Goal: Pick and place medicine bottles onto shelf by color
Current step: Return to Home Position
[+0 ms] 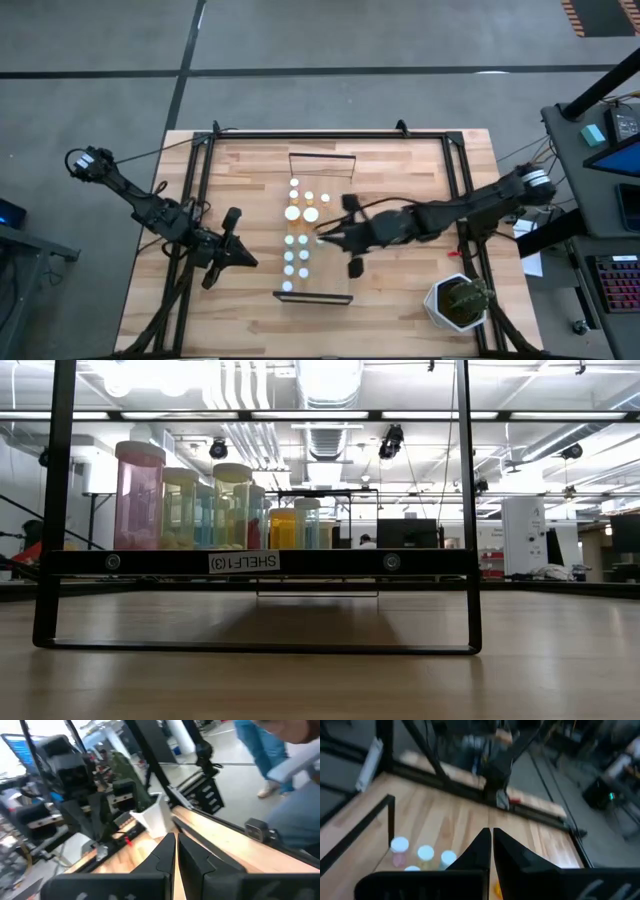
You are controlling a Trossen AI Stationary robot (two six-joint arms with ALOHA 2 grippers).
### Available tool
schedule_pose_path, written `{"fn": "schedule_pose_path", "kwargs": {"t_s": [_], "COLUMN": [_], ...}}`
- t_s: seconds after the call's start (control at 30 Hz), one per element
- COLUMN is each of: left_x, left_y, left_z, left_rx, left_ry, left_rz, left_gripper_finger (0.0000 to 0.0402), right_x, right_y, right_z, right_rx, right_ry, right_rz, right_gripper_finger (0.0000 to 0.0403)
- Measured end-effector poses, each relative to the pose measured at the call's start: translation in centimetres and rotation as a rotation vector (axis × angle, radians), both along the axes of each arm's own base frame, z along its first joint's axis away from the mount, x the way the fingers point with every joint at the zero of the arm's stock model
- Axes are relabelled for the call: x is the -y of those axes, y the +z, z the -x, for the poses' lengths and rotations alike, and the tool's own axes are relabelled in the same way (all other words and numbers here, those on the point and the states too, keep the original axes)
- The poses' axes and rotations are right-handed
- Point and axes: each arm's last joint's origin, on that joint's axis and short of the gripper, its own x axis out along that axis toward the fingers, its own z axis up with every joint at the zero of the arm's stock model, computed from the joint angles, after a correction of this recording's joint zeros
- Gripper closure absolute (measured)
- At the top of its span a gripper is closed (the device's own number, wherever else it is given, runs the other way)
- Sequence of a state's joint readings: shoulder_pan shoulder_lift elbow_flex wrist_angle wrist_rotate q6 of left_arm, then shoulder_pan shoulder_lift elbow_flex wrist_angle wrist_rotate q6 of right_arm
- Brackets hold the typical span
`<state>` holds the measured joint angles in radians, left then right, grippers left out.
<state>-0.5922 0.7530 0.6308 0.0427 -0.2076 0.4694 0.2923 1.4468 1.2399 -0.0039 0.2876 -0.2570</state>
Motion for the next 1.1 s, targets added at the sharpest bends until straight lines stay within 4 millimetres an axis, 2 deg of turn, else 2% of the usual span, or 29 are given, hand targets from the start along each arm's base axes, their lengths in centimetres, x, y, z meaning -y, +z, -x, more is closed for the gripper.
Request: {"fn": "schedule_pose_path", "kwargs": {"t_s": [0.17, 0.33, 0.5, 0.7, 0.97, 1.1], "left_x": [-0.4, -1.2, -1.7, -2.6, -3.5, -4.3], "left_y": [0.4, 0.9, 0.7, -0.5, -2.7, -3.6], "left_z": [0.5, 1.2, 1.9, 2.9, 3.9, 5.0], "left_rx": [0.028, 0.042, 0.026, 0.041, 0.082, 0.122], "left_ry": [0.016, 0.108, 0.117, 0.183, 0.252, 0.276], "left_rz": [0.008, 0.046, 0.080, 0.100, 0.122, 0.159], "left_gripper_finger": [0.0400, 0.0400, 0.0400, 0.0400, 0.0400, 0.0400], "right_x": [2.2, 3.4, 4.1, 4.6, 5.5, 5.7], "right_y": [-1.8, -1.4, -1.6, -1.7, -2.7, -3.5], "right_z": [3.8, 7.5, 9.9, 11.8, 13.0, 13.7], "right_rx": [0.112, 0.215, 0.272, 0.334, 0.375, 0.422], "right_ry": [0.010, 0.005, -0.003, -0.001, -0.025, -0.019], "right_rz": [-0.042, -0.082, -0.109, -0.124, -0.121, -0.104], "right_gripper_finger": [0.0394, 0.0394, 0.0394, 0.0394, 0.0394, 0.0394]}}
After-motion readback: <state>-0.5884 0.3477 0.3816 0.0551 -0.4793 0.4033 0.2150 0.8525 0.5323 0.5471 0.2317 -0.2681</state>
